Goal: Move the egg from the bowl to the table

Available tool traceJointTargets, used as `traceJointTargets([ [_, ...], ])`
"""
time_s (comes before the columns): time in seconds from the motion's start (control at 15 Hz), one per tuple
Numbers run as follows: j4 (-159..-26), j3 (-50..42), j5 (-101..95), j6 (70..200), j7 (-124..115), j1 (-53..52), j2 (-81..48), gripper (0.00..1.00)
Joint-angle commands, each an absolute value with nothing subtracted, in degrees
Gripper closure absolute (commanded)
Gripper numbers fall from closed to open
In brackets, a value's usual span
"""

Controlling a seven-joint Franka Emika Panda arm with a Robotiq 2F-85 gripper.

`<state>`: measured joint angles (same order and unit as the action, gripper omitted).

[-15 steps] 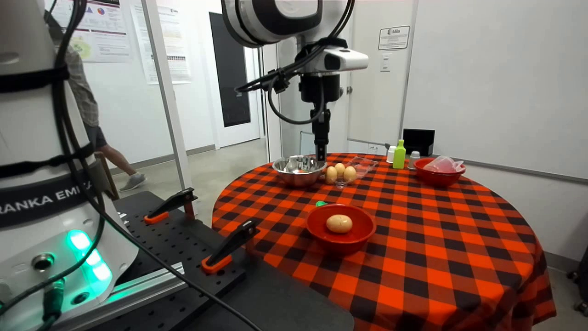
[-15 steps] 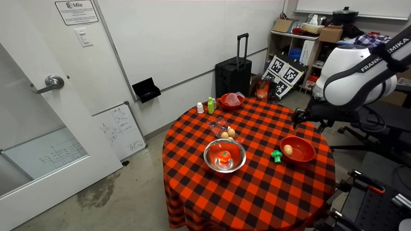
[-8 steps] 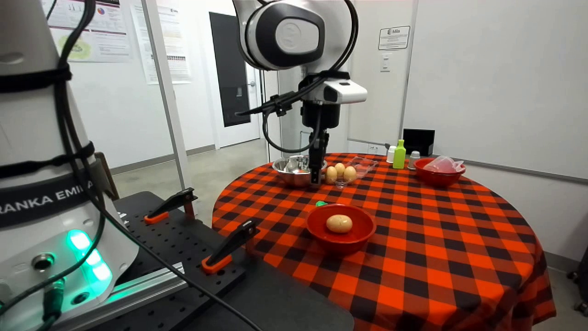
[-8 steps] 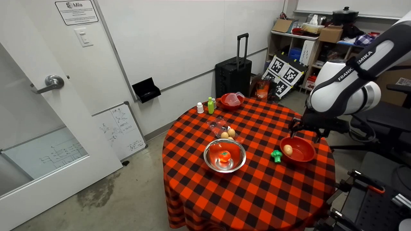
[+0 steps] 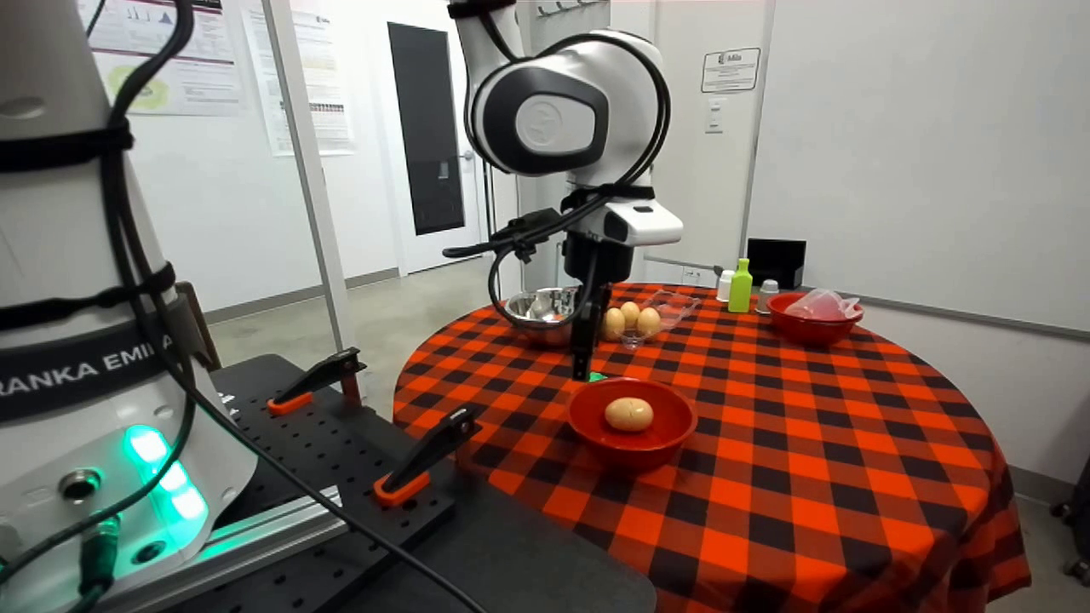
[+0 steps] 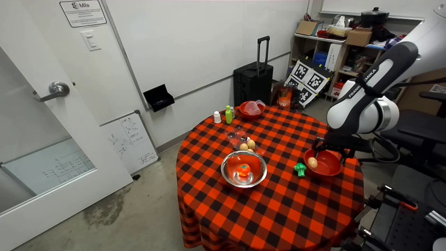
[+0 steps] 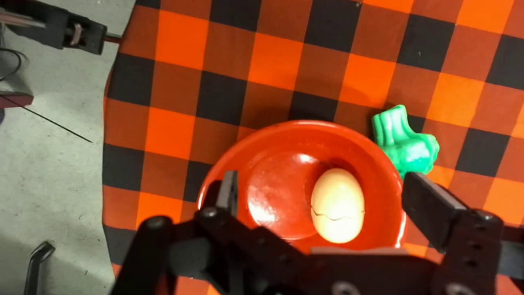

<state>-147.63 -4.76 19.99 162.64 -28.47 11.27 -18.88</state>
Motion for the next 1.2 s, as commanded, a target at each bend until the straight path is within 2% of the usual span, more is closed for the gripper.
traceJointTargets([
  [0.0,-144.3,-5.5,22.1,164.8,-26.0,10.6,-23.7,0.0],
  [1.13,-131.4,-7.6,20.9,164.3,-25.1,10.5,-36.7,0.0],
])
